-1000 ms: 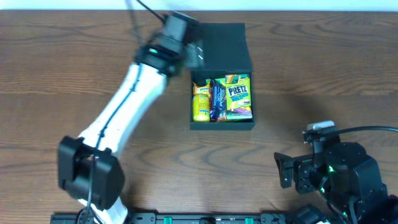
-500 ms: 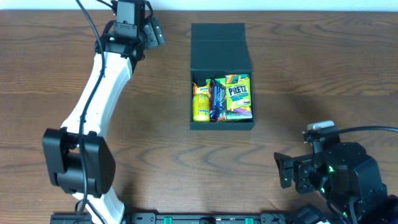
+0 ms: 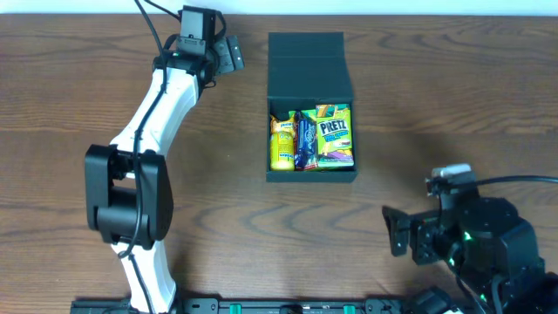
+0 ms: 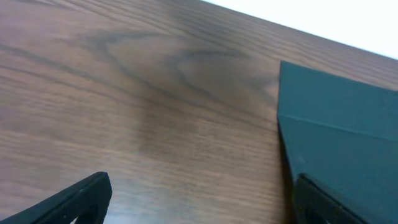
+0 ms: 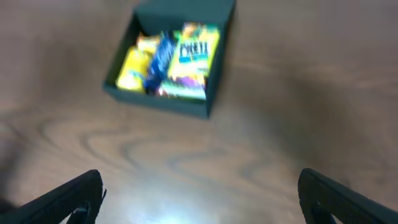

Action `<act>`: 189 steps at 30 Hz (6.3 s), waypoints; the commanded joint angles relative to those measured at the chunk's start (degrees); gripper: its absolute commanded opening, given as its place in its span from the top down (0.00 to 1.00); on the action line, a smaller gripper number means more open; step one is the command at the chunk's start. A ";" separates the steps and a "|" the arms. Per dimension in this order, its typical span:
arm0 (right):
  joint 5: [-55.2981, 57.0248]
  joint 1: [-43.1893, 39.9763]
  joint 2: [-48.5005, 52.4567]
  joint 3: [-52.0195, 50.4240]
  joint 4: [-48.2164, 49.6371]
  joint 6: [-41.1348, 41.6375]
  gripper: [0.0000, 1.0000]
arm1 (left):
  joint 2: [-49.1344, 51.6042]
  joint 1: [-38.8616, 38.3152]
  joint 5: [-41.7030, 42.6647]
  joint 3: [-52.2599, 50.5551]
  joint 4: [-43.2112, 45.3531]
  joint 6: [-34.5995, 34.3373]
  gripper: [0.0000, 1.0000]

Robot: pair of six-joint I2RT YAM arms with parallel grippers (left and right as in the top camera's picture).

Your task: Pack container

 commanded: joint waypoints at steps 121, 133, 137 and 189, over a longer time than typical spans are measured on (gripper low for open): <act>-79.38 -31.15 93.50 38.03 27.43 -16.79 0.98 | -1.07 0.76 33.62 13.46 -28.83 13.90 0.94; -57.96 -31.17 81.18 38.03 23.82 -20.44 0.98 | -2.86 0.20 29.86 13.46 -36.33 9.73 0.94; -51.67 -31.17 73.85 38.03 20.68 -23.10 0.99 | -6.69 0.20 28.83 13.46 -38.80 9.79 0.94; -52.37 -24.74 -9.53 -27.58 -2.86 -18.91 0.01 | -88.06 -13.99 23.23 -58.71 -36.92 -7.98 0.05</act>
